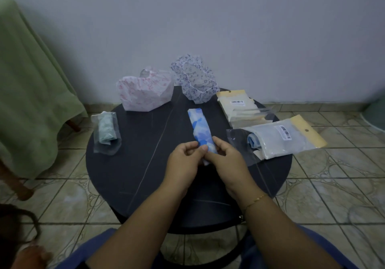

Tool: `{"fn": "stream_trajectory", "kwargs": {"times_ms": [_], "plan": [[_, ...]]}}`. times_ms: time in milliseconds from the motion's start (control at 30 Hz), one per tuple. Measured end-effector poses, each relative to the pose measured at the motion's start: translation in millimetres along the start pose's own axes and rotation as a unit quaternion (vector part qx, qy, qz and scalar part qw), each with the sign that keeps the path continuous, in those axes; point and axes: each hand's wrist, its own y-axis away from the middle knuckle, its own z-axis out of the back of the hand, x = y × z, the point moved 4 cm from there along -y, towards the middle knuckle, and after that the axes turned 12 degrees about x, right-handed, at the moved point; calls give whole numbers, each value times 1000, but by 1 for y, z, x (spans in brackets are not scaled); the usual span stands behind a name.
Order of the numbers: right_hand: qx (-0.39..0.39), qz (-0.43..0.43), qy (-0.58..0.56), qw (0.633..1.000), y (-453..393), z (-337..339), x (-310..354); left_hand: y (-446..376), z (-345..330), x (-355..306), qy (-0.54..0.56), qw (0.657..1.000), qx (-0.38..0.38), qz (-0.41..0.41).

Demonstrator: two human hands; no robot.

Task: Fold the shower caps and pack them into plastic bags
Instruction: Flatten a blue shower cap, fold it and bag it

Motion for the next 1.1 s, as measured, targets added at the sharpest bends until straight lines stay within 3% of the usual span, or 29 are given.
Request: {"fn": "stream_trajectory", "kwargs": {"times_ms": [167, 300, 433, 633, 833, 1100], "plan": [[57, 7, -200, 978, -2, 10, 13, -10, -16, -11, 41, 999, 15, -24], [52, 24, -205, 977, -8, 31, 24, -25, -34, -26, 9, 997, 45, -58], [-17, 59, -241, 968, -16, 58, 33, -43, -60, -39, -31, 995, 77, -57], [-131, 66, -284, 947, -27, 104, 34, -105, -77, -52, -169, 982, -6, -84], [-137, 45, -278, 950, -35, 116, 29, -147, -93, -42, -315, 947, 24, -58], [-134, 37, -293, 946, -36, 119, 26, -142, -79, -49, -259, 957, -54, -118]]}}
